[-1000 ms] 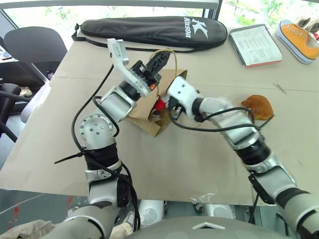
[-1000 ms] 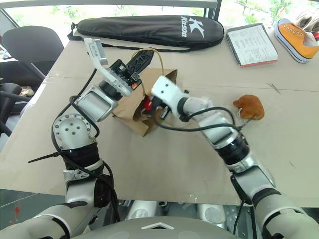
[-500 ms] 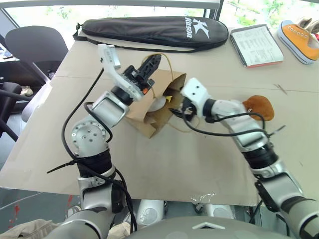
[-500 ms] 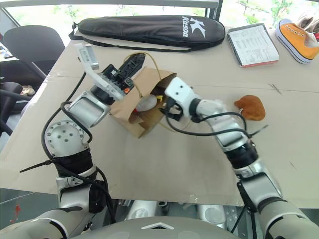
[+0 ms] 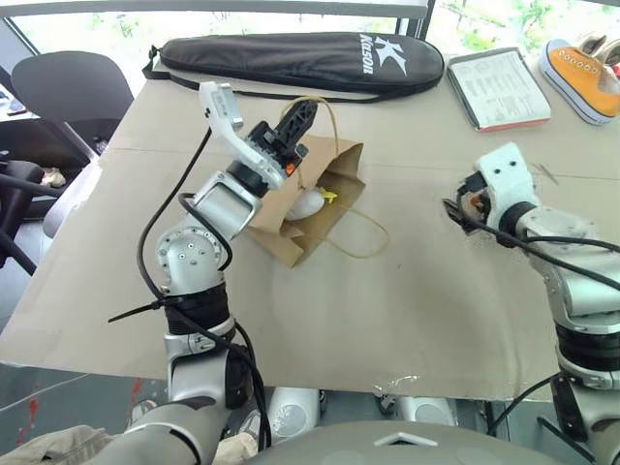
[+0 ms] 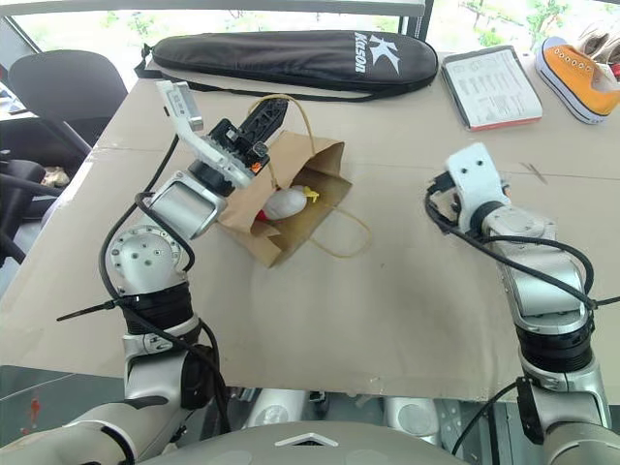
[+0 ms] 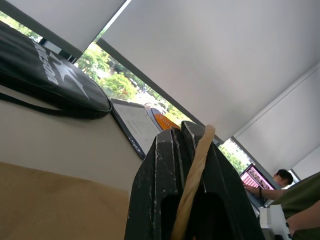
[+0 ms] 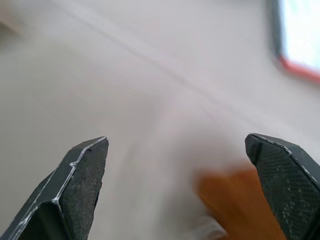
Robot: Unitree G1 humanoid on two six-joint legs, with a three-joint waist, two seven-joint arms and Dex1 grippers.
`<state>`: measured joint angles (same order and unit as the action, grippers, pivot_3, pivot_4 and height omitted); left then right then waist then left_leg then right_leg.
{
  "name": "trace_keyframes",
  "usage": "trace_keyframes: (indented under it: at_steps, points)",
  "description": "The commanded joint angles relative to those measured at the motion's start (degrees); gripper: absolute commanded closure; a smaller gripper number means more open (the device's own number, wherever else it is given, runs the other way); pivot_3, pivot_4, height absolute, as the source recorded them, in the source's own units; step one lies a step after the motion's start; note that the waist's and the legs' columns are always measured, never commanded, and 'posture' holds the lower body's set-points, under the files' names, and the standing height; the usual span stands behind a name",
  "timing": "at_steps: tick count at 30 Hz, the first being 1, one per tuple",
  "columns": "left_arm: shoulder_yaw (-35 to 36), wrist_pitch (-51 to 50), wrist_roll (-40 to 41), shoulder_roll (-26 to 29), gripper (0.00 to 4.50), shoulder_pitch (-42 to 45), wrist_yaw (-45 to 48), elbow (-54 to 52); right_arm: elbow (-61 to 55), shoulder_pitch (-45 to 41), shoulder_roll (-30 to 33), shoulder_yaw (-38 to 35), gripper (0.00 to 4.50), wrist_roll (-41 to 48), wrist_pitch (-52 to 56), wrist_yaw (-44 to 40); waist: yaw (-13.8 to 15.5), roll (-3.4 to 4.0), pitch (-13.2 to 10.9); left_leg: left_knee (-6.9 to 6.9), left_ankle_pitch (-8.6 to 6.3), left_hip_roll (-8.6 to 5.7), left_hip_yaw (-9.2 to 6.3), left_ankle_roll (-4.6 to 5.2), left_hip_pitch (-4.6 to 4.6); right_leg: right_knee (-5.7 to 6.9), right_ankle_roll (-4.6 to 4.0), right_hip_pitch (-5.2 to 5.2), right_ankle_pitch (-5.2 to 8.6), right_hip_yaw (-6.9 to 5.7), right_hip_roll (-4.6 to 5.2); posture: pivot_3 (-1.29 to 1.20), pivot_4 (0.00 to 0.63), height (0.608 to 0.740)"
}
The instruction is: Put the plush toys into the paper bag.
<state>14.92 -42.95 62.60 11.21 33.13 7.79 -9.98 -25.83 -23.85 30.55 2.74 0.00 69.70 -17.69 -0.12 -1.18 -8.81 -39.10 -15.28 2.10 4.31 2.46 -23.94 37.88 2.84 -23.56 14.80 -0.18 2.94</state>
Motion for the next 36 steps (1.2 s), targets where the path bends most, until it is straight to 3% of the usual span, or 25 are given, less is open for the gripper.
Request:
trace_keyframes:
  at_steps: [1,4,12,15,19,25,28,36]
  points:
    - [-0.6,1.6,-0.7,-0.6,4.50,1.5,1.1,-0.9,4.0,-0.7,5.6,4.9,0.16,-5.3,1.0,3.0,0.0,0.00,0.0,0.00,0.00,0.00,-0.01,0.00,0.00,0.00,0.00,0.00,0.00,0.00,-0.01,0.00,0.150,0.740]
    - [-0.4,2.0,-1.5,-0.5,4.50,0.6,1.4,-1.3,5.6,-0.2,8.1,6.1,0.85,-5.5,1.8,2.5,-0.1,0.00,0.0,0.00,0.00,0.00,0.00,0.00,-0.01,-0.03,0.00,0.00,0.00,0.02,-0.01,0.00,0.150,0.740]
    - [-0.5,1.9,-1.6,-0.2,4.50,-0.2,2.3,-2.3,2.9,1.6,6.9,1.1,4.45,-1.8,-3.5,-0.6,0.0,-0.01,0.0,0.00,0.00,0.03,-0.02,0.00,-0.01,-0.04,0.01,0.00,0.00,0.04,-0.08,0.00,0.150,0.740]
    - [0.9,1.6,0.6,-0.6,4.50,0.7,1.9,-1.5,-6.0,1.2,-0.6,-8.0,4.45,9.2,-2.2,-7.2,-0.2,-0.02,0.0,0.00,0.00,0.03,-0.04,0.00,-0.02,-0.05,0.02,0.01,0.00,0.04,-0.10,0.00,0.150,0.740]
    - [2.5,0.0,5.0,-0.9,4.50,2.0,1.6,-0.3,-11.2,-3.2,-9.8,-10.7,4.45,19.8,3.7,-11.1,-0.6,-0.02,0.0,0.00,0.00,0.13,-0.11,0.00,-0.01,0.00,0.01,0.01,0.00,0.02,-0.17,0.00,0.150,0.740]
    - [3.5,-2.9,11.7,-0.9,4.50,4.0,-0.3,-0.1,0.5,-10.6,-25.6,-3.9,4.45,22.8,0.0,-7.0,-0.4,-0.02,0.0,-0.01,0.00,0.08,-0.12,0.00,0.00,0.02,0.01,0.01,0.00,0.01,-0.14,0.00,0.150,0.740]
    - [4.1,-3.6,14.3,-0.3,4.50,5.4,-2.1,0.2,6.8,-12.7,-32.2,-4.1,4.45,23.9,-2.8,-5.3,-0.4,-0.02,0.0,-0.01,0.00,0.05,-0.12,0.00,-0.03,0.00,0.01,0.00,0.00,0.00,-0.12,0.00,0.150,0.740]
    - [3.6,-3.8,16.8,0.3,4.50,5.5,-3.8,0.0,19.6,-20.1,-39.8,-10.1,4.45,27.8,-5.1,-1.0,-0.5,-0.01,0.0,0.00,0.01,0.05,-0.13,-0.01,-0.04,0.02,0.01,0.00,0.00,-0.04,-0.10,0.00,0.150,0.740]
